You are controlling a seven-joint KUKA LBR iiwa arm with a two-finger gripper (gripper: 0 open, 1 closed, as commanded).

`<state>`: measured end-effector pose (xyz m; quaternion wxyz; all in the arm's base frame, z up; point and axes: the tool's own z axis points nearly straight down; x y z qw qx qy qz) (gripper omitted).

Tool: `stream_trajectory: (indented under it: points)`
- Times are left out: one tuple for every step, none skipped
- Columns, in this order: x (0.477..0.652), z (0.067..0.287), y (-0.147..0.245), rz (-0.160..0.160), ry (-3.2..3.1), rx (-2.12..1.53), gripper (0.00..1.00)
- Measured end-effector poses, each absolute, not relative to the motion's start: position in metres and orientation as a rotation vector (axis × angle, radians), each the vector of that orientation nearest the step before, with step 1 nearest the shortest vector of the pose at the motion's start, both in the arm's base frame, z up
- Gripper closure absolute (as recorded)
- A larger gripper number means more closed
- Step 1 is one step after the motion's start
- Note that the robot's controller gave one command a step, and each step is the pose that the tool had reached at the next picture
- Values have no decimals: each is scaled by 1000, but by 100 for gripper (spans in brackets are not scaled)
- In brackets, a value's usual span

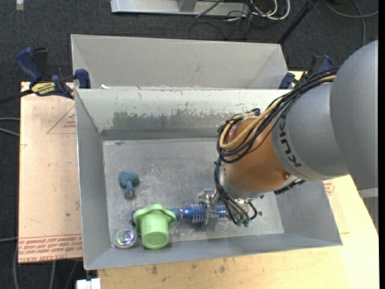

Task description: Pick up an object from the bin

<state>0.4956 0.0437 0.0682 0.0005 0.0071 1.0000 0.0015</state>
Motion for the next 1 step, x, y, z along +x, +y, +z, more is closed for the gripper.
stream_trajectory:
  points:
    - [496, 91, 44, 2, 3139, 22, 100]
